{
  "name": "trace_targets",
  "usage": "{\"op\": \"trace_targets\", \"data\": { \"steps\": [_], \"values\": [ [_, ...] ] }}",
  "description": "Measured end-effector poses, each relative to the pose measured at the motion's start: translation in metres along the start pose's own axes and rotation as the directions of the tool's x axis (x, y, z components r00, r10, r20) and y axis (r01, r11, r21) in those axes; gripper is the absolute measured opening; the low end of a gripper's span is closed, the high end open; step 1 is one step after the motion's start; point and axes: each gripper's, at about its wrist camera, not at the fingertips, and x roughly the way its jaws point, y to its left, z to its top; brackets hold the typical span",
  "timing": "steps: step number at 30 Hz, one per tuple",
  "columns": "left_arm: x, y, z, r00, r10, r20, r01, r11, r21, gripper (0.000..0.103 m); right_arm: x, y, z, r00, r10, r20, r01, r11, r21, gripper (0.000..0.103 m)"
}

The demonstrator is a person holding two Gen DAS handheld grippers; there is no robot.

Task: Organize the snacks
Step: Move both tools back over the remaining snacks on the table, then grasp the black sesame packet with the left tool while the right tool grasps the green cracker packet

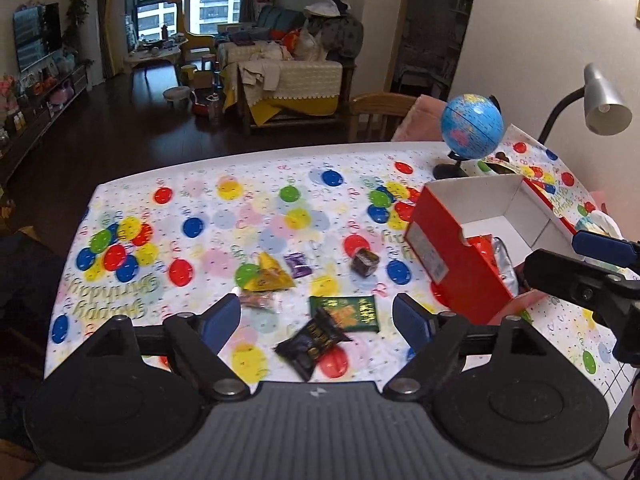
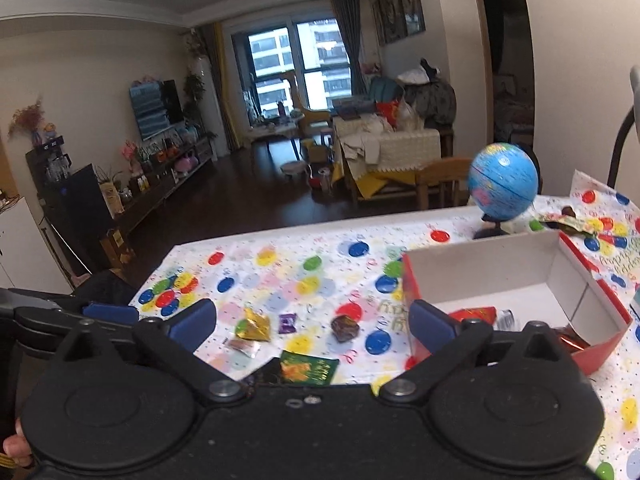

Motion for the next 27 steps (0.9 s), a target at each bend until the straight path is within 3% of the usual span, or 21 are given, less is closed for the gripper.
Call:
{"op": "trace_targets", "data": {
  "steps": [14, 21, 27],
  "values": [
    [-0.001, 0.057, -0.015, 0.999, 0.044, -0.031, -0.047, 0.995, -0.087, 0.083, 0.018, 0.027, -0.025, 0.996, -0.042, -0.074, 0.043, 0.999, 0.003, 0.103],
    [0.026, 0.056, -0.021, 0.995, 0.052, -0.084, -0.060, 0.995, -0.084, 0.083, 0.042, 0.020, -0.032, 0.988, -0.057, -0.142, 0.049, 0.997, -0.062, 0.103],
    [0.063, 0.050, -0.028, 0.986, 0.052, -0.155, -0.066, 0.994, -0.085, 0.083, 0.076, 0.008, -0.036, 0.974, -0.032, -0.223, 0.003, 0.992, -0.126, 0.102]
  ]
}}
